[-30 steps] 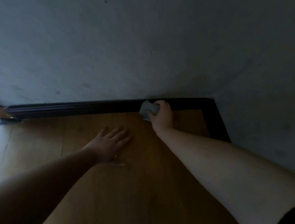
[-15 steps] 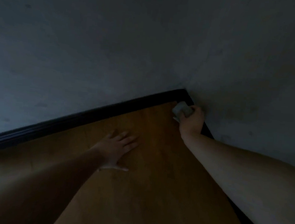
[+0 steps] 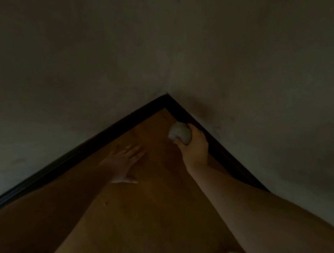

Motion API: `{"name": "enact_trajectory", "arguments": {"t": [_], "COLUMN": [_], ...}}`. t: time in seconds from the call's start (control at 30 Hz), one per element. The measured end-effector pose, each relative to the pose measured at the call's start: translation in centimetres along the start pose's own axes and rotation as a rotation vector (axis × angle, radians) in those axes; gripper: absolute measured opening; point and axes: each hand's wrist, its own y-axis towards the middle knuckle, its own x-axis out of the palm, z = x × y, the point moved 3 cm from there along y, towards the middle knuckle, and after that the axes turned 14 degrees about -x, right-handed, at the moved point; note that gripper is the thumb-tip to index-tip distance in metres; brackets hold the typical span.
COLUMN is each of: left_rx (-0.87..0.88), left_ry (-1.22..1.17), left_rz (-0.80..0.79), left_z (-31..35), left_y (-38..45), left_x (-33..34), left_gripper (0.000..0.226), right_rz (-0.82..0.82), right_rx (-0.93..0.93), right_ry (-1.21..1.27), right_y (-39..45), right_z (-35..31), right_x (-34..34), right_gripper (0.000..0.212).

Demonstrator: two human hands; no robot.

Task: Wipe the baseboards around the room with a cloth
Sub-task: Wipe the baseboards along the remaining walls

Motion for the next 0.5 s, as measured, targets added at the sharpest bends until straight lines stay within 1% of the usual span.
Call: {"name": "enact_trajectory", "arguments": {"t": [0.1,0.23,0.37,0.5], "left_rx": [-0.043,-0.1,-0.088,-0.084], "left_ry": [-0.052,-0.125,-0.175,-0.154], "left_rz": [-0.039,-0.037,0.008,0.008], "left_z": [0.4,1.4,1.1,0.9], "left_y": [0.7,1.7,2.1,2.2], "left_x": [0.5,2.2,3.2,3.7], "left_gripper": [0.12,0.137,0.137,0.135], "right_rz": [0.001,0.03,0.093,0.174], "right_rx": [0.04,0.074,0.058,0.111], "right_ry": [0.024,0.072,0.141,0.287], "right_y": [-1.7,-2.3,-1.7,-0.9], "right_z": [0.6,1.7,2.0,2.2], "right_x": [0.3,1.5,2.9,4.6], "right_gripper": [0.068,0.053,0.043,0.04]}}
